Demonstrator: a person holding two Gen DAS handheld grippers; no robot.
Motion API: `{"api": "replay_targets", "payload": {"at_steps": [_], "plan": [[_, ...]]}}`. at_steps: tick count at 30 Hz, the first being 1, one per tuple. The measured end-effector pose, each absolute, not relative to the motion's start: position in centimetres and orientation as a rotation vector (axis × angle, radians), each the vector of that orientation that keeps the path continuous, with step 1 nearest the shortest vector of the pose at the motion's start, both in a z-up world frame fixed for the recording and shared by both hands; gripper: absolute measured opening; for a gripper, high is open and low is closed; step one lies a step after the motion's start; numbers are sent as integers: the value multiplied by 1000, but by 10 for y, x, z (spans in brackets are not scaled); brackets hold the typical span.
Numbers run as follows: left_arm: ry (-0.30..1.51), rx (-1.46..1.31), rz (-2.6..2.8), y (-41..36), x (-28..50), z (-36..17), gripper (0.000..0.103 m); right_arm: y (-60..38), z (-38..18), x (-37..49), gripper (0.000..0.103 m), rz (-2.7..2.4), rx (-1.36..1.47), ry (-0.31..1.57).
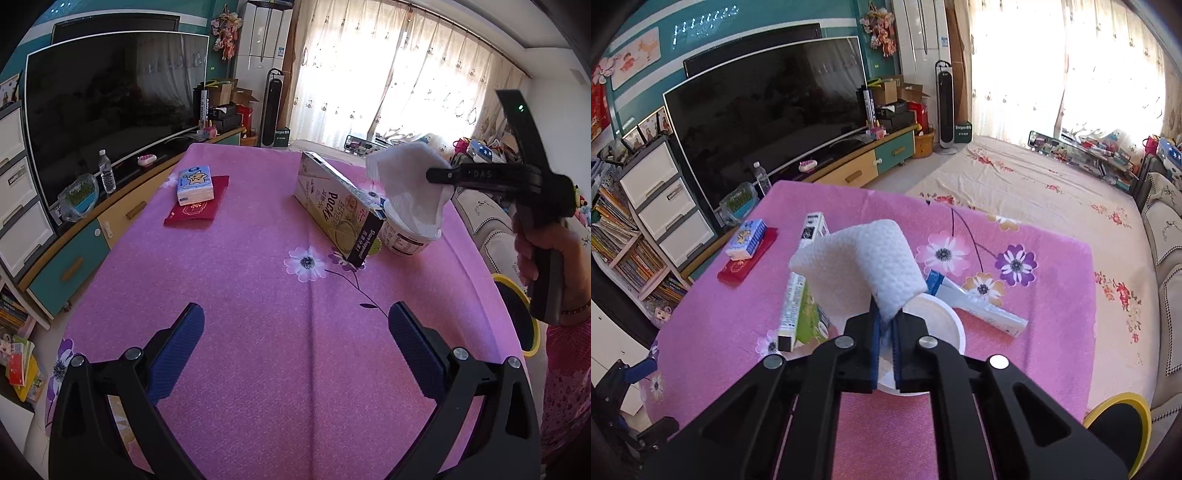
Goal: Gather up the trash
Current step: 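Carry the tissue over the yellow bin and open the right gripper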
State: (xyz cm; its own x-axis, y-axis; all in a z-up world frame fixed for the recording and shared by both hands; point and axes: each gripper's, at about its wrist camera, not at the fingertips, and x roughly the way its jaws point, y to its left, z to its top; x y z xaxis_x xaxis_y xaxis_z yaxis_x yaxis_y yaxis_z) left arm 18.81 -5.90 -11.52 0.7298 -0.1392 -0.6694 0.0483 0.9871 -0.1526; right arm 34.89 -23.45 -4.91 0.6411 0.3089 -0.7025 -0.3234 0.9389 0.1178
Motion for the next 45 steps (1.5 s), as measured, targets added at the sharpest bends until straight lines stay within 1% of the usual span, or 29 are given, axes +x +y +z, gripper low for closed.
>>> {"api": "replay_targets", "payload": {"at_steps": [9,12,15,20,26,31,37,38,39,41,42,43,45], "plan": [[738,-93,-130,-76,182,-112,98,-269,25,286,5,345,-26,634],[736,-80,-143,-84,179,-111,98,-295,35,263,5,300,-35,616],[739,-71,-160,-93,178,-112,98,-327,34,244,6,228,-40,621],[746,-51,-172,-108,178,-115,98,-393,10,217,6,79,-29,664],[759,-11,-200,-134,181,-116,98,-471,-40,197,6,-92,32,752],[770,8,-221,-154,186,-116,98,-515,-82,191,6,-180,87,812],[780,43,-234,-176,191,-118,98,-548,-118,199,9,-232,129,864],[783,48,-236,-179,192,-119,98,-550,-122,201,10,-238,131,870],[786,53,-239,-182,193,-119,98,-555,-127,203,13,-245,135,877],[790,63,-243,-187,194,-120,98,-560,-134,207,29,-259,135,892],[791,67,-245,-190,194,-120,98,-562,-137,209,44,-268,131,895],[791,72,-246,-192,195,-120,98,-564,-139,208,49,-278,126,890],[789,79,-249,-196,196,-120,98,-564,-139,206,49,-290,119,884]]}}
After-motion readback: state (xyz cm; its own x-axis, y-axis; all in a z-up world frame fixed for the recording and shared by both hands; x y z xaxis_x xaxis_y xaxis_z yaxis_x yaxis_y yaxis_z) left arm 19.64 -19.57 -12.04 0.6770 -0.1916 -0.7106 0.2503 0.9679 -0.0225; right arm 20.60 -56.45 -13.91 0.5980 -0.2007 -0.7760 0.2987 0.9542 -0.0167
